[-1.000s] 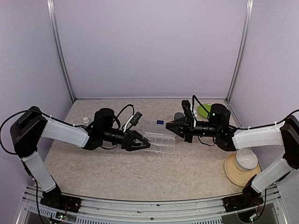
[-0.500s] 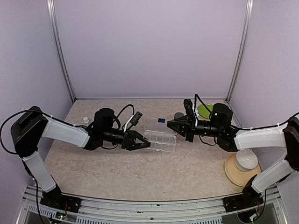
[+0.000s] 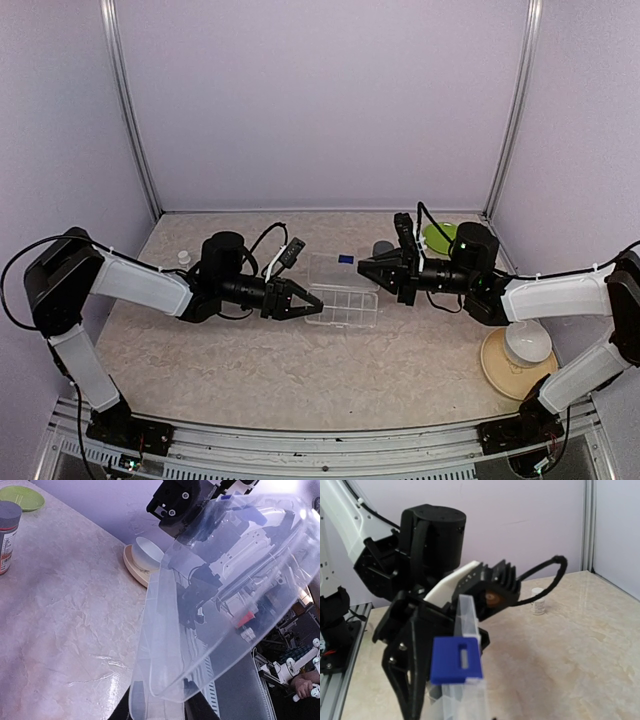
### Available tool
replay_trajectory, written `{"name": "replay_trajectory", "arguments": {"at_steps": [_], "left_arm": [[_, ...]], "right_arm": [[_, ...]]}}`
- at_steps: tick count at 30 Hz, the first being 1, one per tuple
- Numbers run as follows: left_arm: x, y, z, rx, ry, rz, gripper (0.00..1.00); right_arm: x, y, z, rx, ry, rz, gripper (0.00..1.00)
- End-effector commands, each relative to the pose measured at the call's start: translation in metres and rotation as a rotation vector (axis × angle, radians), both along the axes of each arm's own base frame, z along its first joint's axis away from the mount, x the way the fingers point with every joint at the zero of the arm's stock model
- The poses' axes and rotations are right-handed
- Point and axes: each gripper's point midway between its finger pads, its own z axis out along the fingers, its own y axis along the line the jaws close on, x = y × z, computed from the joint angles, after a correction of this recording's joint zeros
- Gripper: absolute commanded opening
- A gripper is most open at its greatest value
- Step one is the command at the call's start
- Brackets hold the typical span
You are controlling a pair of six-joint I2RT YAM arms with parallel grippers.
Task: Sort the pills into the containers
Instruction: Pass from the right arm to the left
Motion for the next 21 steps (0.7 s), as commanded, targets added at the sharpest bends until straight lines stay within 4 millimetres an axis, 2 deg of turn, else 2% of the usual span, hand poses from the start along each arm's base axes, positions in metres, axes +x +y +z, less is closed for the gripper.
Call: {"name": "replay_trajectory", "arguments": {"at_steps": [1,4,7,8,9,13,21], "left_arm": [[-0.002,-0.004,0.002,-0.017,-0.025,-0.019,0.26],[-0.004,-0.004,0.002,-0.018,-0.034,-0.027,0.25],[-0.006,-0.003,0.001,-0.012,-0.036,-0.030,0.24],[-0.006,-0.003,0.000,-0.009,-0.036,-0.032,0.24],[-0.007,-0.003,0.000,-0.008,-0.036,-0.034,0.23],[-0.010,-0.003,-0.003,0.000,-0.035,-0.045,0.21],[-0.014,-0.003,-0.007,0.017,-0.028,-0.058,0.21]], "right_arm": [[-0.001,0.000,0.003,0.020,0.016,0.016,0.06],[0.000,0.002,0.003,0.017,0.046,0.024,0.09],[0.005,0.004,0.002,0.009,0.074,0.019,0.17],[0.007,0.005,0.001,0.001,0.083,0.013,0.23],[0.009,0.005,-0.002,-0.010,0.098,0.005,0.34],[0.022,0.004,-0.009,-0.046,0.129,-0.057,0.53],[0.043,-0.003,-0.010,-0.071,0.162,-0.167,0.69]]}}
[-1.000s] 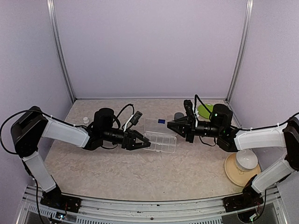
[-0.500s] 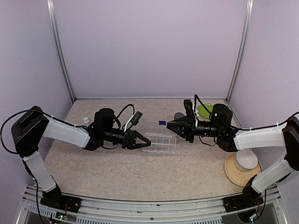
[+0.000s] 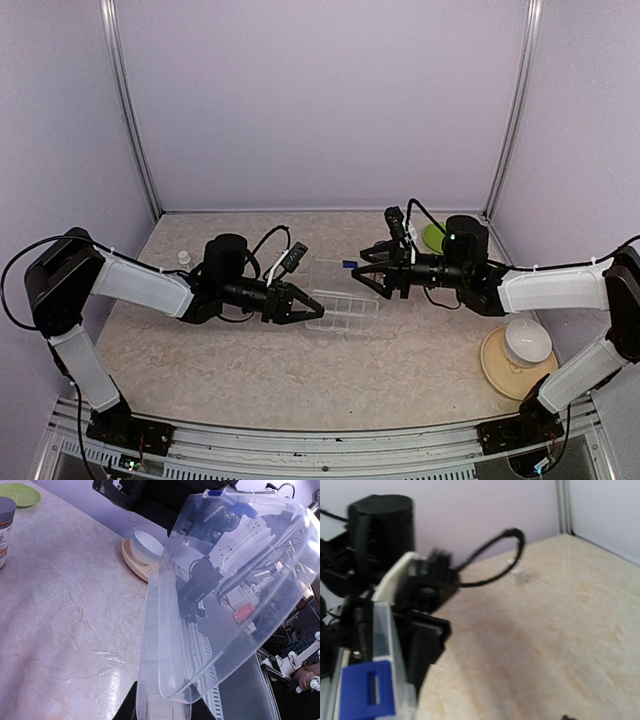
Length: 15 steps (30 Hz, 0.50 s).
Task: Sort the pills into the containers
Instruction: Pass from the right arm to the left
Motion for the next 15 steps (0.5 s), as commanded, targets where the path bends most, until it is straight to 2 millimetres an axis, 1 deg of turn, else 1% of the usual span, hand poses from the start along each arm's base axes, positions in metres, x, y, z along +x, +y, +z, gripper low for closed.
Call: {"name": "replay_trajectory", "arguments": {"at_steps": [1,4,8,15], "left_arm": [[-0.008,0.000,-0.002,0.005,-0.010,-0.037,0.20],[-0.009,0.000,-0.006,0.011,-0.002,-0.035,0.20],[-0.010,0.000,-0.010,0.019,0.011,-0.037,0.19],[-0.013,0.001,-0.009,0.018,0.008,-0.040,0.17]], "right_arm": [[0.021,-0.006,0.003,-0.024,0.021,-0.093,0.71],[0.024,-0.006,0.004,-0.027,0.034,-0.100,0.74],[0.027,-0.004,0.002,-0.033,0.060,-0.095,0.76],[0.043,-0.007,-0.017,-0.077,0.122,-0.153,0.76]]}}
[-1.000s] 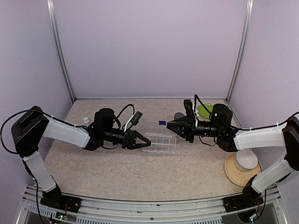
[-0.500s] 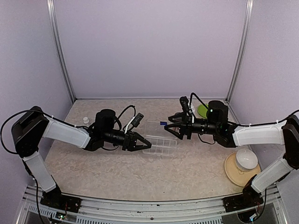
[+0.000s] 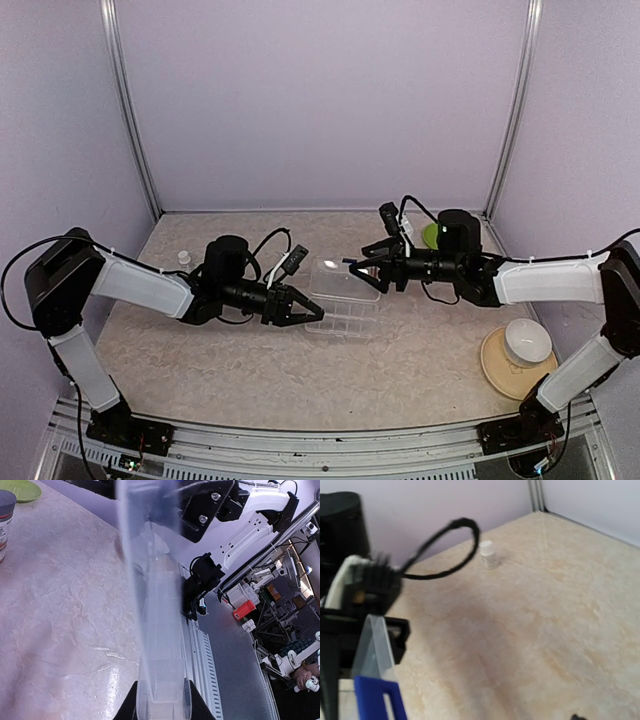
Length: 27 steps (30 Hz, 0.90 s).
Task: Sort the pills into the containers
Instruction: Pass from the right arm to the left, then adjust the lid of the pill container on the pill container.
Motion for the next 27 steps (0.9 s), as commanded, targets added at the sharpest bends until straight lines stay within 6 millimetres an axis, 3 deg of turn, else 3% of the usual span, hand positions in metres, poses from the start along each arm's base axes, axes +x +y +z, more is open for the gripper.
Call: {"name": "replay_trajectory", "arguments": {"at_steps": [1,27], "left_arm": [[-0.010,0.001,-0.004,0.003,-0.003,-0.034,0.17],[0.001,0.011,0.003,-0.014,-0.033,0.033,0.17]], "right_arm": [[0.021,-0.005,-0.008,-0.020,0.047,-0.070,0.76],[0.024,-0.001,-0.050,-0.102,0.149,-0.039,0.81]]}}
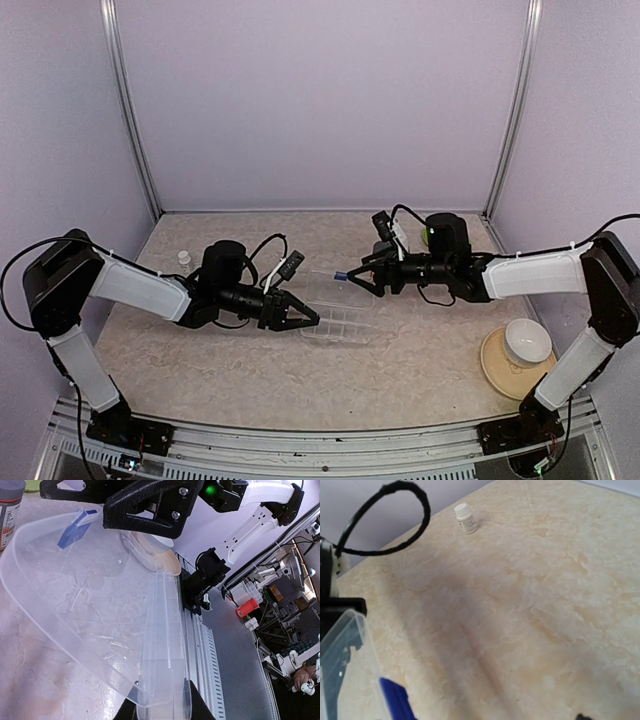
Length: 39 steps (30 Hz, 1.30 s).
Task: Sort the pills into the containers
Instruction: Adjust the lid of the pill container on the pill container.
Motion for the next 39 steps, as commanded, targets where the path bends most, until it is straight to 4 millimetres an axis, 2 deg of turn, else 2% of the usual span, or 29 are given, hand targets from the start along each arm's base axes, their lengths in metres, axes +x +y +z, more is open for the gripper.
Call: {"name": "replay_trajectory", "arguments": {"at_steps": [1,10,13,19,24,28,34,39], "left_arm": [[0.003,0.003,0.016,-0.042,-0.050,0.017,0.17],[0.006,0.004,0.015,-0.042,-0.046,0.028,0.17],[0.009,0.003,0.012,-0.034,-0.030,0.043,0.17],[0.021,0.004,-0.003,-0.005,0.028,0.089,0.18],[0.033,0.006,-0.014,0.015,0.074,0.129,0.18],[0.042,0.006,-0.020,0.022,0.106,0.151,0.19],[0.062,0.008,-0.031,0.044,0.162,0.195,0.21],[0.083,0.011,-0.047,0.073,0.214,0.237,0.22]], "right_arm": [[0.004,0.000,-0.012,-0.029,0.022,0.008,0.81],[0.003,0.001,-0.021,-0.048,0.036,0.019,0.82],[0.004,0.002,-0.009,-0.034,0.017,0.025,0.83],[0.008,0.005,0.028,-0.012,-0.042,0.030,0.88],[0.007,0.002,0.055,0.016,-0.086,0.016,1.00],[0.002,-0.004,0.073,0.035,-0.120,0.000,1.00],[-0.003,-0.020,0.081,0.016,-0.162,-0.060,1.00],[-0.008,-0.027,0.071,-0.002,-0.154,-0.077,1.00]]}}
